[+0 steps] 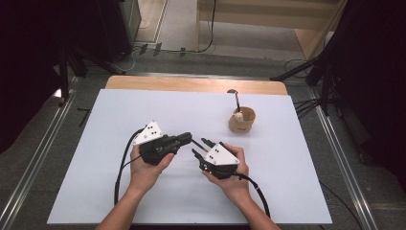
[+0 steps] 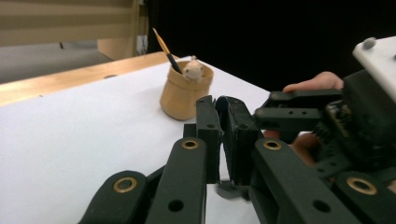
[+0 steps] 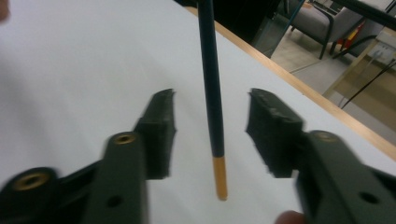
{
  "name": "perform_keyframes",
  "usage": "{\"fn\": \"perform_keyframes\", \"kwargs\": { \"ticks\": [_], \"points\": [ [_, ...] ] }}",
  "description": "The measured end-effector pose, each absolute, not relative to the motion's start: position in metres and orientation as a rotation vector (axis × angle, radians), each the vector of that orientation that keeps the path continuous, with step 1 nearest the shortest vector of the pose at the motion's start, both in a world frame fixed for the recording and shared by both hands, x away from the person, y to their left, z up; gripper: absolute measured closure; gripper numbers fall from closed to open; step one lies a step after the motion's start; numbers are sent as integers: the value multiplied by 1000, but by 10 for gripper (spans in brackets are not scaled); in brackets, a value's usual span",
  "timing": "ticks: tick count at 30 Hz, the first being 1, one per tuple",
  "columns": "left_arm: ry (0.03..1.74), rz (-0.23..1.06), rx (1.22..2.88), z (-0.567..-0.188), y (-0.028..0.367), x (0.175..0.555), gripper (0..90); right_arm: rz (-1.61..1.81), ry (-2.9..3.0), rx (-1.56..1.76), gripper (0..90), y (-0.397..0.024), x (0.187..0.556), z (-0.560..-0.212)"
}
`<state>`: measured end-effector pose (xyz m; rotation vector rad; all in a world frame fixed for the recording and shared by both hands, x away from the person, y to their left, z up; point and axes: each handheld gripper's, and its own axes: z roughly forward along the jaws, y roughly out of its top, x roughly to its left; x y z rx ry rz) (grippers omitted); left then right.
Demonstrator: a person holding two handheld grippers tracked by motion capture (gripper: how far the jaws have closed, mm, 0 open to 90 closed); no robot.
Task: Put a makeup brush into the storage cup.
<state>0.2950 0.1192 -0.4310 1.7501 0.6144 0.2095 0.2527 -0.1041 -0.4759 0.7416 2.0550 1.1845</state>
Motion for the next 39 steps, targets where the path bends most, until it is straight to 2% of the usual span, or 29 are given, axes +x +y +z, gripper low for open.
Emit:
{"fn": "perform_keyframes", "kwargs": {
  "ticks": [1, 2, 3, 4, 5, 7, 8, 9, 10, 20, 33, 39],
  "points": [
    [619, 231, 1729, -430, 122, 295, 869, 1258, 2045, 807, 375, -106, 251, -473],
    [622, 238, 1722, -429, 123, 295, 870, 1303, 2036, 851, 332, -108, 250, -471],
    [622, 238, 1722, -429, 123, 295, 870, 1303, 2036, 851, 332, -108, 250, -471],
    [624, 249, 1704, -428, 126, 295, 870, 1382, 1996, 935, 241, -111, 248, -470],
    [624, 249, 1704, -428, 126, 295, 870, 1382, 1996, 935, 241, -111, 248, -470],
    [626, 267, 1691, -427, 128, 294, 870, 1490, 1959, 1035, 127, -115, 244, -468],
    [624, 274, 1690, -426, 129, 295, 870, 1490, 1959, 1035, 127, -115, 244, -468],
    [627, 277, 1688, -426, 129, 295, 870, 1537, 1943, 1072, 89, -117, 243, -468],
    [627, 286, 1681, -426, 129, 294, 870, 1612, 1915, 1181, 9, -120, 241, -467],
    [631, 308, 1658, -427, 130, 294, 870, 1924, 1707, 1657, 0, -122, 236, -474],
    [633, 334, 1639, -430, 130, 294, 870, 2137, 1505, 1999, 8, -116, 248, -484],
    [637, 346, 1629, -431, 131, 294, 870, 2211, 1398, 2143, 52, -117, 254, -485]
  ]
}}
